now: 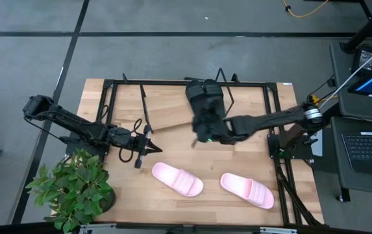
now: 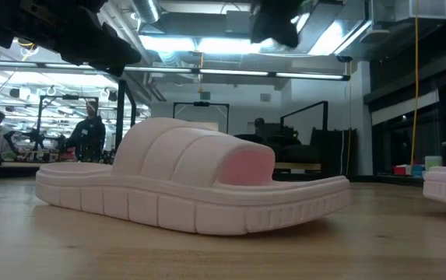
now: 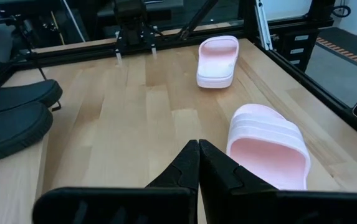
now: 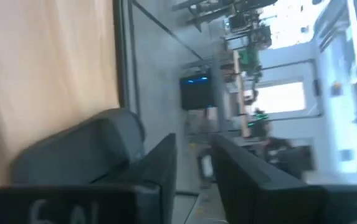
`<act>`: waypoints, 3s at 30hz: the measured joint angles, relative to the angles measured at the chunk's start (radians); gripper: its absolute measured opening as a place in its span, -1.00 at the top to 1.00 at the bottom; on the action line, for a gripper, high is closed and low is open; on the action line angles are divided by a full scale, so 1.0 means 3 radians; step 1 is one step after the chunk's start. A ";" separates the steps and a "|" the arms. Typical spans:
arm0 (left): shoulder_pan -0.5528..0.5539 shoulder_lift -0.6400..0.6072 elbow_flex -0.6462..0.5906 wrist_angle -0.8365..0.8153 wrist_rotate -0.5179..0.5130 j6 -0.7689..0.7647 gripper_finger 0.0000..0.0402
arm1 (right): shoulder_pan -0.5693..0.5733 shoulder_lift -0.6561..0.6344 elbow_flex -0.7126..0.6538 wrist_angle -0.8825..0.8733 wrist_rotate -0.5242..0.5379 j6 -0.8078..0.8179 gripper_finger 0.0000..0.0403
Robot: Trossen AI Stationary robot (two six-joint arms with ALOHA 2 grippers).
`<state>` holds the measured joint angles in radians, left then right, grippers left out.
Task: Pick and place slides into the shelf
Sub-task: Put the left pink slipper on the shelf
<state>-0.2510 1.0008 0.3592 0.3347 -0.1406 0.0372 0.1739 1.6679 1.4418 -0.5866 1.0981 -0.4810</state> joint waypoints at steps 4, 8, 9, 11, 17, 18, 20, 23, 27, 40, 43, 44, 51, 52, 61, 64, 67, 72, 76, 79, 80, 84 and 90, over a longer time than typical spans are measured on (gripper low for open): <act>0.0001 0.0000 0.0000 0.0023 0.0000 0.0000 1.00 | 0.0237 -0.0293 0.0001 -0.0610 -0.0173 0.0959 0.61; 0.0001 0.0000 0.0000 0.0075 0.0000 0.0003 1.00 | 0.0451 -0.0480 0.0001 -0.1030 -0.0495 0.1808 0.62; 0.0001 0.0000 0.0000 0.0078 0.0000 0.0004 1.00 | 0.0501 -0.0495 0.0001 -0.1107 -0.0572 0.1969 0.62; 0.0001 0.0000 0.0000 0.0095 0.0000 0.0004 1.00 | 0.0614 -0.0505 0.0000 -0.1262 -0.0641 0.2244 0.62; 0.0001 0.0000 0.0000 0.0095 0.0000 -0.0003 1.00 | 0.0915 -0.0510 -0.0271 -0.1432 -0.0649 0.2959 0.62; 0.0001 0.0000 0.0000 0.0096 0.0000 -0.0004 1.00 | 0.0963 -0.0508 -0.0349 -0.1436 -0.0649 0.3068 0.62; 0.0001 0.0000 0.0000 0.0094 0.0000 -0.0004 1.00 | 0.1052 -0.0509 -0.0511 -0.1433 -0.0646 0.3284 0.62; 0.0001 0.0000 0.0000 0.0094 0.0000 -0.0005 1.00 | 0.1184 -0.0508 -0.0695 -0.1448 -0.0649 0.3623 0.62; 0.0001 0.0000 0.0000 0.0094 0.0000 -0.0006 1.00 | 0.1343 -0.0510 -0.0777 -0.1471 -0.0648 0.3895 0.62; 0.0001 0.0000 -0.0001 0.0100 0.0001 -0.0015 1.00 | 0.1771 -0.0510 -0.0807 -0.1676 -0.0646 0.4596 0.62; 0.0001 0.0000 -0.0004 0.0130 0.0000 -0.0014 1.00 | 0.1869 -0.0510 -0.0916 -0.1689 -0.0649 0.4757 0.62; 0.0000 0.0000 -0.0004 0.0135 0.0000 -0.0014 1.00 | 0.1901 -0.0510 -0.0959 -0.1692 -0.0659 0.4814 0.62; 0.0000 0.0000 -0.0004 0.0147 0.0000 -0.0009 1.00 | 0.2052 -0.0510 -0.1194 -0.1834 -0.0735 0.5256 0.62; 0.0000 0.0000 -0.0004 0.0147 0.0000 -0.0009 1.00 | 0.2058 -0.0510 -0.1216 -0.1845 -0.0735 0.5280 0.62; 0.0001 0.0001 -0.0004 0.0238 0.0175 -0.0113 1.00 | 0.2057 -0.0510 -0.1356 -0.1849 -0.0697 0.5335 0.62; -0.0001 0.0001 -0.0004 0.0251 0.0189 -0.0121 1.00 | 0.2057 -0.0510 -0.1432 -0.1849 -0.0681 0.5335 0.62; -0.0001 0.0001 -0.0004 0.0250 0.0188 -0.0120 1.00 | 0.2056 -0.0510 -0.1528 -0.1801 -0.0674 0.5335 0.62; -0.0001 0.0001 -0.0004 0.0246 0.0188 -0.0096 1.00 | 0.2047 -0.0510 -0.1609 -0.1687 -0.0673 0.5343 0.62; -0.0001 0.0001 -0.0004 0.0234 0.0188 -0.0011 1.00 | 0.2047 -0.0510 -0.1609 -0.1672 -0.0691 0.5343 0.62; -0.0001 0.0001 -0.0004 0.0234 0.0188 -0.0004 1.00 | 0.2047 -0.0510 -0.1609 -0.1648 -0.0699 0.5343 0.62; -0.0001 0.0001 -0.0004 0.0234 0.0189 -0.0004 1.00 | 0.2047 -0.0510 -0.1609 -0.1615 -0.0703 0.5343 0.62; -0.0001 0.0001 -0.0004 0.0233 0.0255 -0.0003 1.00 | 0.2047 -0.0510 -0.1609 -0.1561 -0.0809 0.5341 0.62; -0.0001 0.0015 -0.0004 0.0234 0.0602 -0.0005 1.00 | 0.2047 -0.0510 -0.1609 -0.1451 -0.0879 0.5341 0.62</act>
<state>-0.2512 1.0052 0.3580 0.4049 0.0399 0.0357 0.7879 1.5150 0.9592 -1.0220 0.8345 1.1213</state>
